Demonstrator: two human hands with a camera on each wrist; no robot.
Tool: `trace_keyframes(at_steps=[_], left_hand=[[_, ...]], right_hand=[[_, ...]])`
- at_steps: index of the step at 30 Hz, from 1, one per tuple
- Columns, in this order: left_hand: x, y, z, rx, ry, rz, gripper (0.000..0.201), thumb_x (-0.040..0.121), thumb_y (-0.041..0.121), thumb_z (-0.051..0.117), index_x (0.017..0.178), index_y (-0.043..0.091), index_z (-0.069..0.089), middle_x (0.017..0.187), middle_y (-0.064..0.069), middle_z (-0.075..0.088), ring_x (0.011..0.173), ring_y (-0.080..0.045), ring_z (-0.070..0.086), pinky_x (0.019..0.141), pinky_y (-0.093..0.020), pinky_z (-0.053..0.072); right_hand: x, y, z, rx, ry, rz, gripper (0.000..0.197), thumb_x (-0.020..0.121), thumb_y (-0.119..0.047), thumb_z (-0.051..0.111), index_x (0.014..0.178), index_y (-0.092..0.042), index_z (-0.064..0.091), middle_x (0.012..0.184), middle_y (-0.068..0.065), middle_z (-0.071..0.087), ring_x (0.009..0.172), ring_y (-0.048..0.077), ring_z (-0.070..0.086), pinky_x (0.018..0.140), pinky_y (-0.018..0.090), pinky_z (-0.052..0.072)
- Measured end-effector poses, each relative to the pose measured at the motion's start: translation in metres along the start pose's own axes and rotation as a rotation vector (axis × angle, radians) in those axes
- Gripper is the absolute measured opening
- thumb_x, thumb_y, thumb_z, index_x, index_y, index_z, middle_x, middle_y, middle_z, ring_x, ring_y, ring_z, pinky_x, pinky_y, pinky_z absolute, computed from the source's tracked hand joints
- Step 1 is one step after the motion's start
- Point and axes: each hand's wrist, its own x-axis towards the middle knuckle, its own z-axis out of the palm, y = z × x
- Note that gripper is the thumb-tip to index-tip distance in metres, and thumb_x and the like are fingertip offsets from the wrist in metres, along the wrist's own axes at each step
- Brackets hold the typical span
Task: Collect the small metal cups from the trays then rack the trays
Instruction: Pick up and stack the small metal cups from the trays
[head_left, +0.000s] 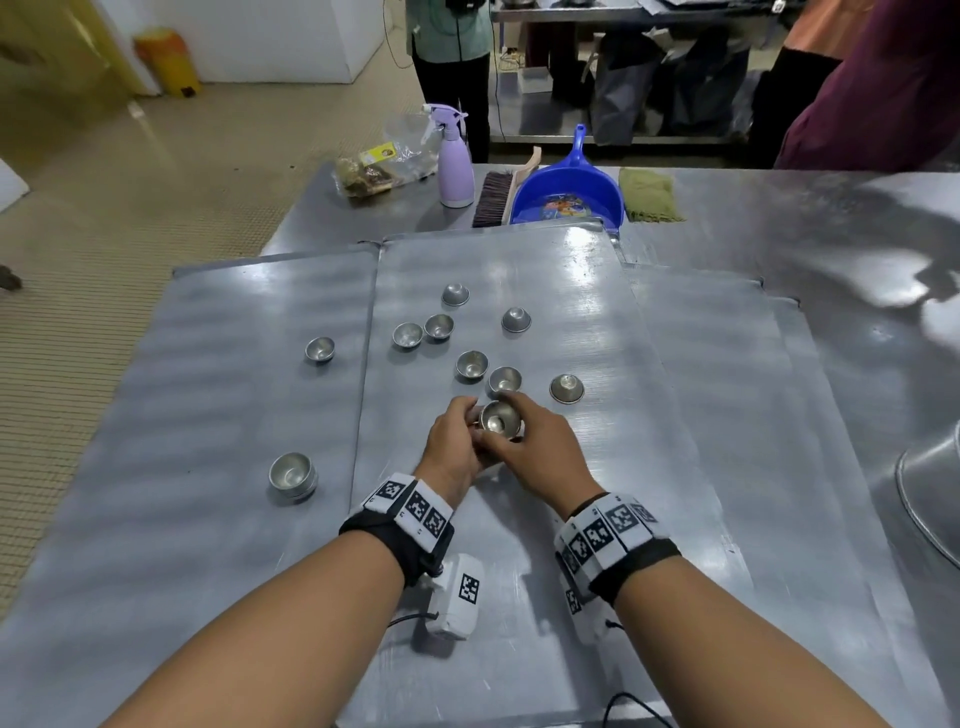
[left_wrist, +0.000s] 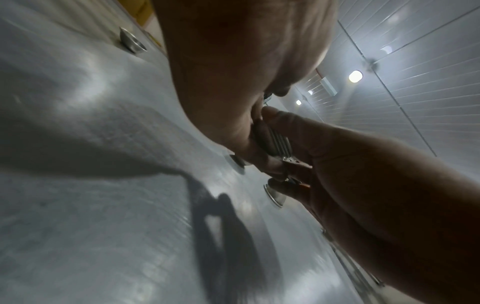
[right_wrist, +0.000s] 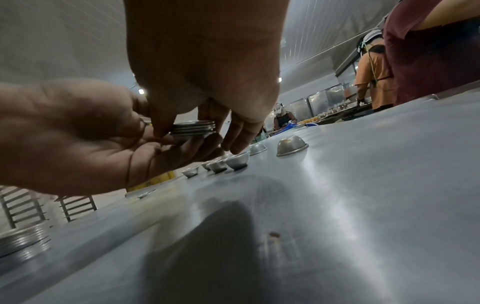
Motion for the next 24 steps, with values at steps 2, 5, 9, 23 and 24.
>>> trace_keyframes(at_steps=[2, 5, 9, 23, 24], left_hand=[[0.000, 0.001, -0.003, 0.001, 0.004, 0.000, 0.029, 0.098, 0.024, 0.046, 0.087, 0.003, 0.062, 0.080, -0.020, 0.065, 0.072, -0.028, 0.065, 0.062, -0.035, 0.058], [0.002, 0.003, -0.015, 0.009, 0.012, -0.002, 0.024, 0.097, 0.024, 0.051, 0.093, 0.002, 0.062, 0.080, -0.020, 0.070, 0.068, -0.028, 0.071, 0.062, -0.035, 0.058], [0.008, -0.002, -0.031, 0.180, 0.050, 0.053, 0.016, 0.093, 0.014, 0.061, 0.097, -0.001, 0.066, 0.095, -0.028, 0.070, 0.082, -0.033, 0.076, 0.083, -0.043, 0.061], [0.016, -0.009, -0.040, 0.362, 0.046, 0.124, 0.018, 0.091, 0.001, 0.054, 0.103, -0.005, 0.066, 0.097, -0.025, 0.070, 0.081, -0.034, 0.077, 0.087, -0.047, 0.060], [0.016, -0.009, -0.039, 0.363, 0.043, 0.123, 0.019, 0.091, 0.001, 0.054, 0.104, -0.005, 0.065, 0.099, -0.026, 0.070, 0.081, -0.034, 0.077, 0.089, -0.049, 0.060]], right_hand=[[0.001, 0.002, 0.005, 0.006, -0.023, 0.007, 0.062, 0.078, -0.058, 0.073, 0.131, -0.031, 0.059, 0.111, -0.005, 0.072, 0.099, 0.013, 0.066, 0.086, 0.035, 0.053], [0.002, 0.012, 0.004, 0.020, -0.032, 0.007, 0.059, 0.083, -0.061, 0.066, 0.134, -0.032, 0.057, 0.126, -0.009, 0.065, 0.112, 0.010, 0.060, 0.095, 0.034, 0.050], [0.021, 0.036, -0.021, -0.105, 0.142, 0.105, 0.037, 0.095, -0.040, 0.057, 0.127, -0.023, 0.060, 0.130, 0.001, 0.060, 0.112, 0.021, 0.060, 0.090, 0.034, 0.047], [0.052, 0.060, -0.039, -0.366, 0.015, 0.142, 0.043, 0.092, -0.020, 0.060, 0.133, -0.011, 0.051, 0.126, 0.013, 0.056, 0.107, 0.036, 0.059, 0.085, 0.039, 0.046], [0.048, 0.060, -0.039, -0.349, 0.022, 0.132, 0.048, 0.092, -0.021, 0.060, 0.138, -0.012, 0.049, 0.132, 0.013, 0.052, 0.107, 0.037, 0.059, 0.086, 0.039, 0.046]])
